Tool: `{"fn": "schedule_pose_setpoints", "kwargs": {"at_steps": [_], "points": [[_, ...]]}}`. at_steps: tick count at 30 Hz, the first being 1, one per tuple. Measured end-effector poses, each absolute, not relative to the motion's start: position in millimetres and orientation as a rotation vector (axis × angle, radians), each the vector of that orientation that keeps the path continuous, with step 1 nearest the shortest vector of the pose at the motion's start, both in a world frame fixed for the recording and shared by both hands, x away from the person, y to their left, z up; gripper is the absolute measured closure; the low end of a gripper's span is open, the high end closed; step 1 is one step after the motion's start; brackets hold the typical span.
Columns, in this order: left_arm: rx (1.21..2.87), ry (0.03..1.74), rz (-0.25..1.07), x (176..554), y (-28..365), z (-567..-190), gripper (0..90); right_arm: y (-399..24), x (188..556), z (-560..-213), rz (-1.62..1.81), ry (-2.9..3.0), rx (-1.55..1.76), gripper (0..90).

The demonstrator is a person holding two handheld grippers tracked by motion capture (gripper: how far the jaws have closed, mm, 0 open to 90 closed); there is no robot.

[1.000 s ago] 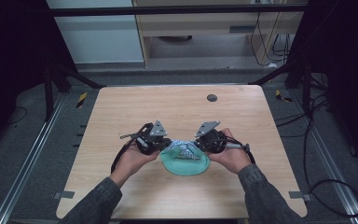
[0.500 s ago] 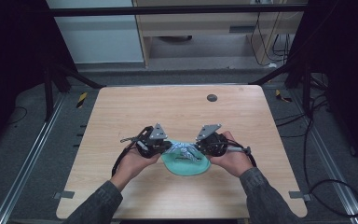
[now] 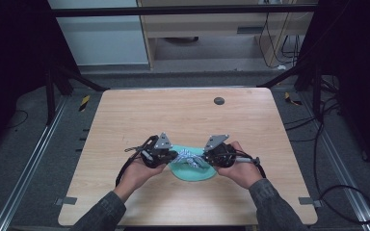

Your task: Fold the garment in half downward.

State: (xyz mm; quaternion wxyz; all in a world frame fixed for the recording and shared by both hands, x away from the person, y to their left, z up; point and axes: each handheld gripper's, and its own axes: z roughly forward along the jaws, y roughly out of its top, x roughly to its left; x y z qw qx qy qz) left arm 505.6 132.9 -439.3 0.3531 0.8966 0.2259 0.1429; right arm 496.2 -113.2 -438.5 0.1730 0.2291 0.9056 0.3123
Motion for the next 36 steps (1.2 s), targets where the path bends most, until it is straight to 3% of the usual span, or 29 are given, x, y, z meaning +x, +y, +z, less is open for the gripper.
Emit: {"fn": "schedule_pose_setpoints", "kwargs": {"at_steps": [36], "points": [[2.331, 0.497, 0.336, 482.6, 135.9, -455.0, 85.7, -117.7, 465.2, -456.2, 0.883, 2.575, 0.593, 83.9]]}}
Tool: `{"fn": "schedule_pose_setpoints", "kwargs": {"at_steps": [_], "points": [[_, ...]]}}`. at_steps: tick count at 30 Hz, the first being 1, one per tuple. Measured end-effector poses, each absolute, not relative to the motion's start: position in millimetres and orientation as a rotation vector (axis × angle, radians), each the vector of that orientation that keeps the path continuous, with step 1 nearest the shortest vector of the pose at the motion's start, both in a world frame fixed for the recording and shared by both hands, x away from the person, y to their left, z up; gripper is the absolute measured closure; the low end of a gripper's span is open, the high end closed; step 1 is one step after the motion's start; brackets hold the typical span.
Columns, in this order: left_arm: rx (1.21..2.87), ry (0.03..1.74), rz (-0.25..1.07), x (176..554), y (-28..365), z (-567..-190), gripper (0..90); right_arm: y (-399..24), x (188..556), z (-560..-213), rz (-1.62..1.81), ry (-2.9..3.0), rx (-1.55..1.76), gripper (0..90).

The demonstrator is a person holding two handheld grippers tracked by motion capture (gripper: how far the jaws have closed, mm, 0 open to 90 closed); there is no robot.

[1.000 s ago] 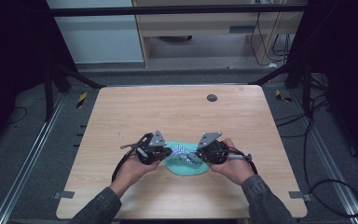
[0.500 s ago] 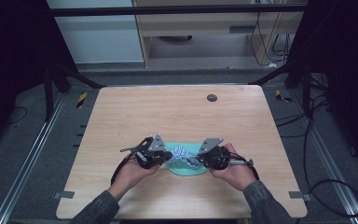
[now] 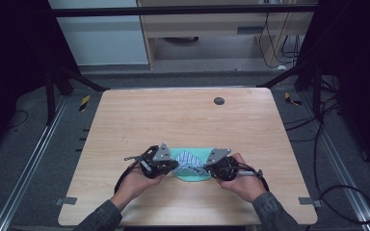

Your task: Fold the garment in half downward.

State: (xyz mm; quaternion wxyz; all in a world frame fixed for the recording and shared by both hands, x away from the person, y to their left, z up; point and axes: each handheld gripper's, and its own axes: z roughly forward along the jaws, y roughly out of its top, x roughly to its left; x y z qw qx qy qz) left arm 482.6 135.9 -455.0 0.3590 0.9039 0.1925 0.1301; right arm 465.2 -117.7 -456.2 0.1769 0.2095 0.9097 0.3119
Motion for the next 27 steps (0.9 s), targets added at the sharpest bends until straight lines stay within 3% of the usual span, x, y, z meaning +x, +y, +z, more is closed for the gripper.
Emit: {"fn": "schedule_pose_setpoints", "kwargs": {"at_steps": [27], "points": [[2.347, 0.436, 0.321, 463.1, 140.1, -473.0, 85.1, -118.2, 445.8, -466.3, 0.864, 2.599, 0.577, 83.6]]}}
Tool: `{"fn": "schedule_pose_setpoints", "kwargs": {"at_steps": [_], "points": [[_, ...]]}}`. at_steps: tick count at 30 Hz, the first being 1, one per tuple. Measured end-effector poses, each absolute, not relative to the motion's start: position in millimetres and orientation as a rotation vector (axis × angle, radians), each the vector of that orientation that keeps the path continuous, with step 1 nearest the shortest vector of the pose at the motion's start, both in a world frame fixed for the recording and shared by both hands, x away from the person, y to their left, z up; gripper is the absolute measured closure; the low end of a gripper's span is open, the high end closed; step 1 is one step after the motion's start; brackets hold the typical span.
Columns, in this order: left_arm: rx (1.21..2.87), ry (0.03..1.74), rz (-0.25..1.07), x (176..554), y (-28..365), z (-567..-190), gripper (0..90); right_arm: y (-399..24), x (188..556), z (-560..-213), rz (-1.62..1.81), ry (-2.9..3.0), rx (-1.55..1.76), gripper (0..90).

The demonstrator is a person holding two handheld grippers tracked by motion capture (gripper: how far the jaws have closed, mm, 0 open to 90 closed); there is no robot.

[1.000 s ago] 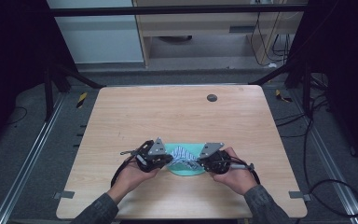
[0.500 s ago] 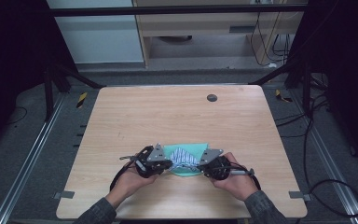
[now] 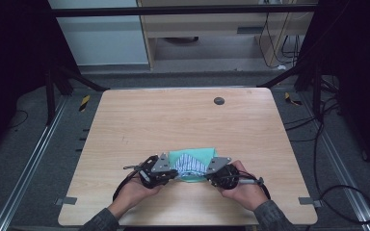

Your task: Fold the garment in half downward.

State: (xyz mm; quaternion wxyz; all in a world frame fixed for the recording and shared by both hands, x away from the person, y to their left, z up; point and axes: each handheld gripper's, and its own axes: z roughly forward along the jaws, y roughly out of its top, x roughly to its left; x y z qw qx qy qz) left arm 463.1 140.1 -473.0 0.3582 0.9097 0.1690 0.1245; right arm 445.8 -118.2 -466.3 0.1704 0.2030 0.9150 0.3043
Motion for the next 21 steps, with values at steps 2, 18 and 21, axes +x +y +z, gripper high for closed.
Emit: {"fn": "schedule_pose_setpoints", "kwargs": {"at_steps": [2, 18, 21], "points": [[2.349, 0.436, 0.321, 461.8, 140.1, -474.0, 85.6, -118.5, 444.1, -467.6, 0.864, 2.602, 0.564, 84.8], [2.420, 0.400, 0.294, 453.8, 139.7, -482.2, 87.1, -114.4, 435.2, -479.8, 0.806, 2.685, 0.500, 89.9], [2.426, 0.395, 0.285, 452.0, 140.1, -482.5, 87.2, -113.3, 434.3, -481.5, 0.795, 2.700, 0.500, 89.9]]}}
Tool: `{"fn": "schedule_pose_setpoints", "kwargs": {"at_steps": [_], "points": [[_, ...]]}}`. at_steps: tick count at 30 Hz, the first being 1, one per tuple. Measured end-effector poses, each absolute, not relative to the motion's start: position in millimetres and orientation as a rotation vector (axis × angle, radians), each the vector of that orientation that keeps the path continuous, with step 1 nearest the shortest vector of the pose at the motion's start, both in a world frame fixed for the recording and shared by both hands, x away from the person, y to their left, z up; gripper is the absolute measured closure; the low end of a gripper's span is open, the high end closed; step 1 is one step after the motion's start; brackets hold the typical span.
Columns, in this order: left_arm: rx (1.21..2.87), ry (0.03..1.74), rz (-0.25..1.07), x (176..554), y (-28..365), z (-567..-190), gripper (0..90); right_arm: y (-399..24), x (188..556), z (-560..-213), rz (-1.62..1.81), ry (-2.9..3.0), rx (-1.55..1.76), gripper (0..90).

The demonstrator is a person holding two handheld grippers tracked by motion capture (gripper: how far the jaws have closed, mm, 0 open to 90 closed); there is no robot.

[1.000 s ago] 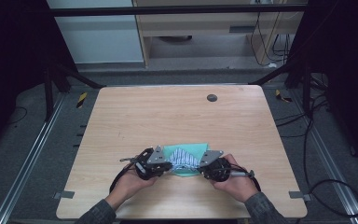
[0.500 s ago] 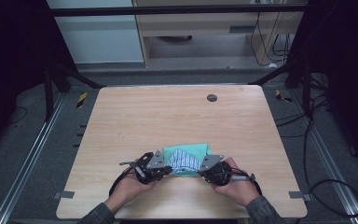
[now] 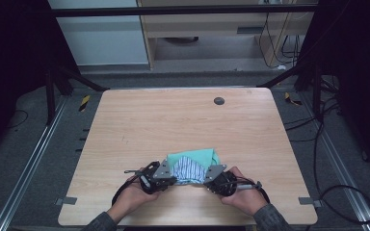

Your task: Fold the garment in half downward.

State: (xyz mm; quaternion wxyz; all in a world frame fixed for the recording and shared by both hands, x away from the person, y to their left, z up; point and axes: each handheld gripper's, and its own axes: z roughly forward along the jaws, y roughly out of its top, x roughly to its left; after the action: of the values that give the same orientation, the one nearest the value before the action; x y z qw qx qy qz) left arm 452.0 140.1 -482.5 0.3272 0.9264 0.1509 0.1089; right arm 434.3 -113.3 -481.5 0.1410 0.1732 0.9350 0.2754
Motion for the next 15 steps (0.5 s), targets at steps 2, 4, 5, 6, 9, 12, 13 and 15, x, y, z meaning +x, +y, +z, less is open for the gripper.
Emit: {"fn": "schedule_pose_setpoints", "kwargs": {"at_steps": [2, 4, 5, 6, 9, 12, 13, 15], "points": [[2.436, 0.390, 0.292, 450.8, 140.1, -482.1, 87.1, -113.2, 434.3, -481.6, 0.786, 2.706, 0.490, 89.9], [2.442, 0.384, 0.287, 450.4, 139.7, -482.2, 87.1, -112.4, 434.2, -482.2, 0.779, 2.714, 0.486, 89.9], [2.445, 0.385, 0.289, 450.0, 139.3, -482.4, 87.2, -112.1, 434.2, -482.3, 0.775, 2.718, 0.482, 89.9], [2.445, 0.387, 0.292, 449.7, 139.2, -482.6, 87.1, -111.7, 434.2, -482.7, 0.770, 2.720, 0.477, 89.9], [2.444, 0.391, 0.295, 449.3, 139.6, -482.6, 86.9, -111.3, 433.8, -482.3, 0.769, 2.724, 0.485, 89.8], [2.429, 0.395, 0.293, 448.6, 142.6, -481.2, 86.2, -111.2, 431.4, -480.8, 0.784, 2.724, 0.483, 89.7], [2.425, 0.398, 0.296, 447.9, 143.8, -480.6, 86.2, -111.0, 430.7, -480.5, 0.786, 2.725, 0.484, 89.6], [2.425, 0.398, 0.302, 447.6, 145.4, -480.1, 86.2, -109.9, 429.2, -480.3, 0.797, 2.723, 0.478, 89.5]]}}
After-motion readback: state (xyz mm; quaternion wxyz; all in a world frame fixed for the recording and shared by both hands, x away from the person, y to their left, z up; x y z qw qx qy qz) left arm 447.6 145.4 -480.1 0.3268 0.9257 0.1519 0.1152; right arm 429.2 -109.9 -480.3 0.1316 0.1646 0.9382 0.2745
